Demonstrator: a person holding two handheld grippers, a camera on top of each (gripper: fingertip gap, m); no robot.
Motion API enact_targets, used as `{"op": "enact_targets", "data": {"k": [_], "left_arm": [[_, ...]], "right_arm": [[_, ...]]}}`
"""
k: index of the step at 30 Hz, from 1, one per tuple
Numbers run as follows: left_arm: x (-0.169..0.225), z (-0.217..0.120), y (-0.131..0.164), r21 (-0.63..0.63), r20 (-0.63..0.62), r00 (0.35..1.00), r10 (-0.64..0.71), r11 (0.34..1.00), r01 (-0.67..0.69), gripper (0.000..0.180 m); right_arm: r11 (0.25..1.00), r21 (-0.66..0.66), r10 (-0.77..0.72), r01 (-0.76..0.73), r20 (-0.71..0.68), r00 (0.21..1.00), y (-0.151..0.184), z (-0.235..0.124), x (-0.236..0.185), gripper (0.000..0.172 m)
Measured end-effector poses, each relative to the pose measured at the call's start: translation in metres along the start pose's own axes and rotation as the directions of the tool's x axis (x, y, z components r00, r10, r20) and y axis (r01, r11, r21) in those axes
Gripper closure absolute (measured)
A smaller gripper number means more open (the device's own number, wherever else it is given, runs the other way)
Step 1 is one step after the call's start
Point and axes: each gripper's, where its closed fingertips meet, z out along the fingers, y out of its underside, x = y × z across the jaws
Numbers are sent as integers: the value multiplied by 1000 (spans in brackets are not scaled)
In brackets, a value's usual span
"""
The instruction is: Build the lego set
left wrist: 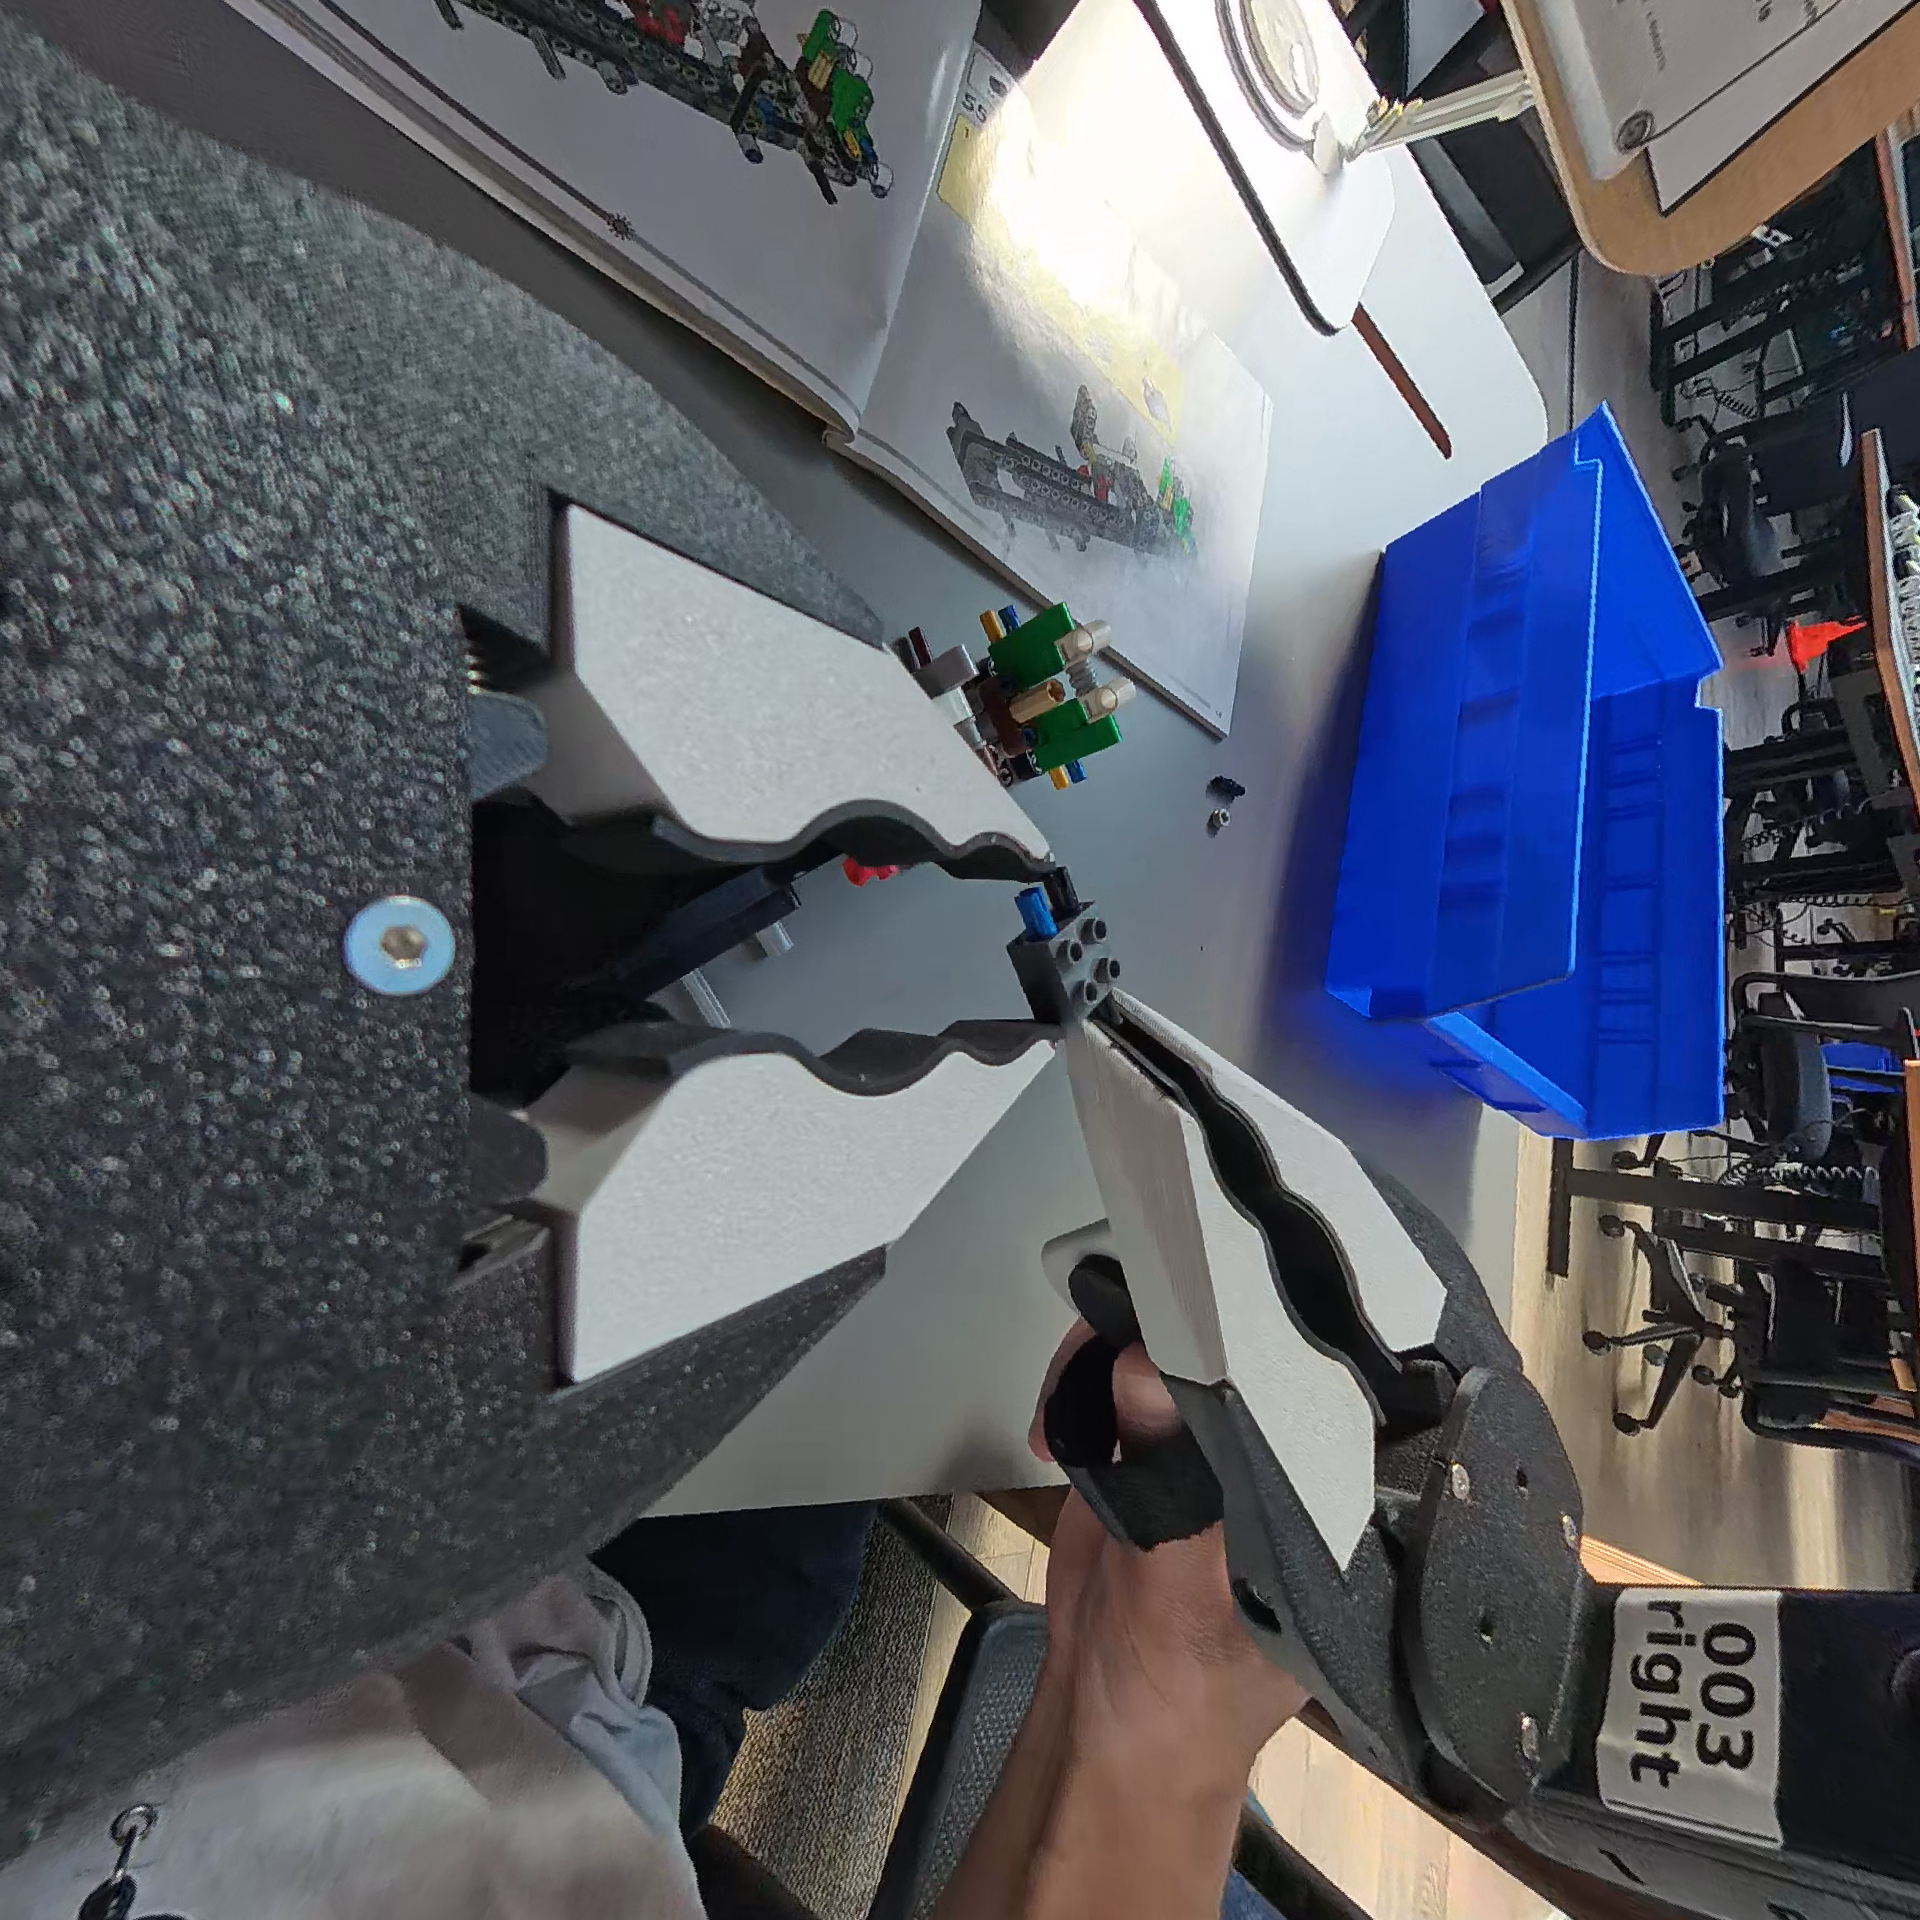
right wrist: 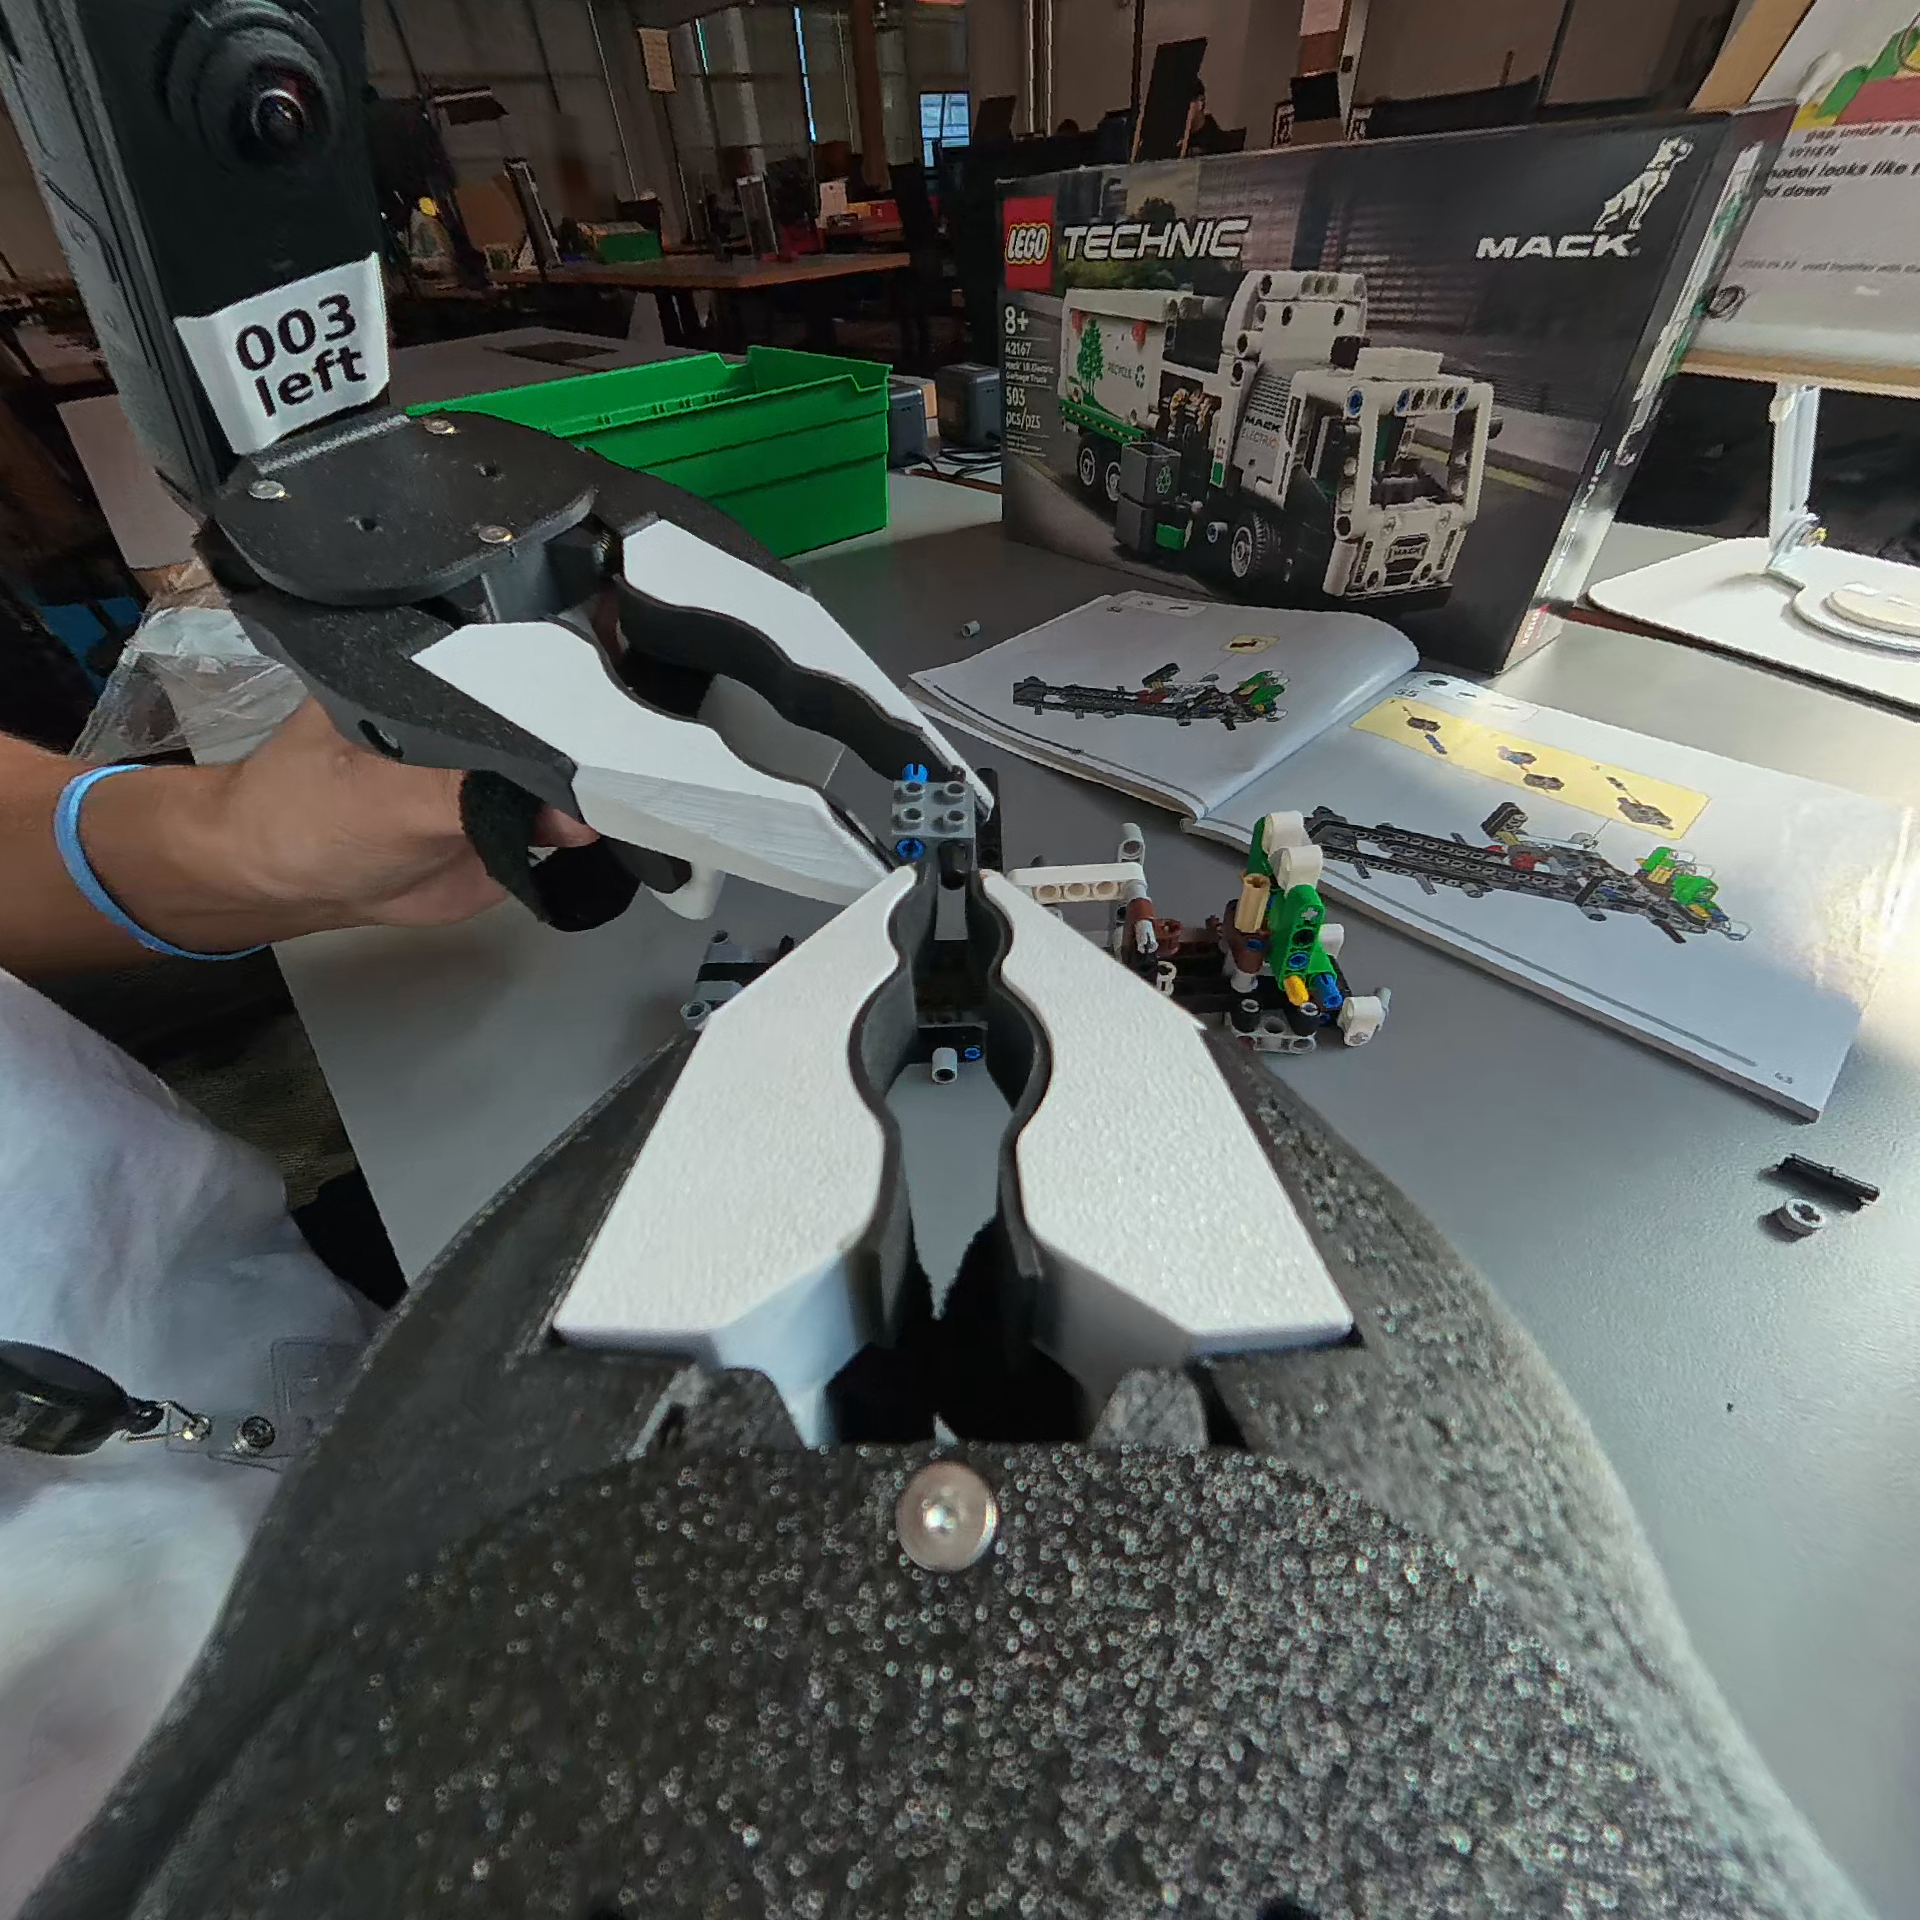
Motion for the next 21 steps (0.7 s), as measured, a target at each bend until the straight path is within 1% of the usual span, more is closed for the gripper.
{"op": "enact_targets", "data": {"k": [9,13,17,19,21], "left_arm": [[-3,8,8,-52,6,1000,9,999,-9,156],[-6,10,14,-103,9,1000,9,995,-8,156],[-27,3,17,-162,102,994,40,986,-23,139],[-38,0,19,-210,139,990,30,978,0,125],[-42,2,22,-258,141,990,8,966,29,115]], "right_arm": [[1000,11,6,-6,13,1000,2,1,5,169],[999,-44,7,-6,17,1000,8,4,9,169],[989,-143,-26,21,-37,999,21,10,27,169],[977,-212,-31,18,-55,998,32,16,33,169],[972,-236,-4,-10,-59,998,39,22,34,169]]}}
